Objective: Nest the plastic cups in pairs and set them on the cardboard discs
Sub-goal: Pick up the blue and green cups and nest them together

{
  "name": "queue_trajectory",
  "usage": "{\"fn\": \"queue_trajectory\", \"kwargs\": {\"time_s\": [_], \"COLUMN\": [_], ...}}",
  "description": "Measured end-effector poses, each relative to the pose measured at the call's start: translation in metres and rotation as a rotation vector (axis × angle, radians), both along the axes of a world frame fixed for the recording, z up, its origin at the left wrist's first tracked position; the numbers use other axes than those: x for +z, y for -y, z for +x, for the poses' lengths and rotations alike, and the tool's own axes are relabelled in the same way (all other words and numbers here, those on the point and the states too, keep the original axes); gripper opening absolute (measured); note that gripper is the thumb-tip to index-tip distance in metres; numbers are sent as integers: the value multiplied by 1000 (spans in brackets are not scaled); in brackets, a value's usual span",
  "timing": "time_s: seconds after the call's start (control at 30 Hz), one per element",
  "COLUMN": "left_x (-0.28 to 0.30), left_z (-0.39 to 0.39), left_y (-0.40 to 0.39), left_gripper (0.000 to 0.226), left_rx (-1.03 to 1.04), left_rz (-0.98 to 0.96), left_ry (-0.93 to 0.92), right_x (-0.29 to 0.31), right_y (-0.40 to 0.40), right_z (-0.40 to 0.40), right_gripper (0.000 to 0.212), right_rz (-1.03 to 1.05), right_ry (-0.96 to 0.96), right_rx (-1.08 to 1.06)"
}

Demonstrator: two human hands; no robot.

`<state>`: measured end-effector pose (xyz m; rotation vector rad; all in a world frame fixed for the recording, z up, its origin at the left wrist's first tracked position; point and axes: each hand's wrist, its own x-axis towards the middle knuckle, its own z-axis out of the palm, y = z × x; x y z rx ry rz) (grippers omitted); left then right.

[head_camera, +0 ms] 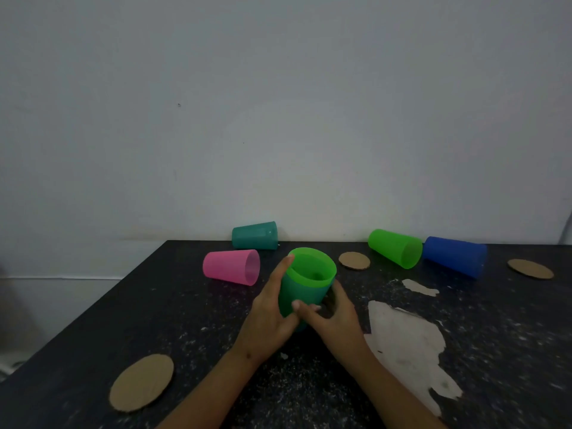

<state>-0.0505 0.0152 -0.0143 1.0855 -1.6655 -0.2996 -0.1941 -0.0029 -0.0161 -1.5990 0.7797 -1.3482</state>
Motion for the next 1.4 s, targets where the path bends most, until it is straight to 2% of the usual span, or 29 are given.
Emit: {"fn": "queue_trajectory", "kwargs": {"time_s": [0.07,0.17,0.33,0.4,0.47,0.53,0.7,0.83,0.93,1.03,1.13,1.23,1.33,1.4], "left_x": [1,7,4,-4,-8,-11,-2,2,5,18,30,32,28,23], "left_z": [0,2,10,12,13,12,7,14,34,65,108,151,193,211], "left_y": [1,2,6,5,4,4,1,-4,-14,-25,-38,-52,-62,-67], "left_gripper": [83,80,111,101,85,81,77,92,96,92,83,61,38,29], "left_rx": [-8,-41,-84,-103,-82,-32,30,-33,32,86,179,255,378,460], "left_rz": [9,60,273,327,351,335,259,285,289,300,280,303,215,155], "left_ry": [-2,2,-9,57,41,20,53,34,41,67,186,16,-243,-328], "right_x": [0,0,0,0,-1,0,2,3,8,12,13,16,19,20], "right_y": [1,0,0,0,1,3,3,-1,-3,-5,-9,-11,-11,-11], "right_z": [-2,-2,2,1,0,-2,-3,3,21,51,84,114,146,168], "right_gripper": [58,64,70,65,65,67,59,64,63,63,64,70,57,54], "right_rz": [34,63,61,73,90,109,123,71,15,2,0,-9,-32,-46], "right_ry": [8,28,-21,-13,12,34,60,-30,-69,-41,-16,-3,-27,-41], "right_rx": [1,-20,-50,-40,-16,14,26,-32,-21,-7,18,52,96,117]}}
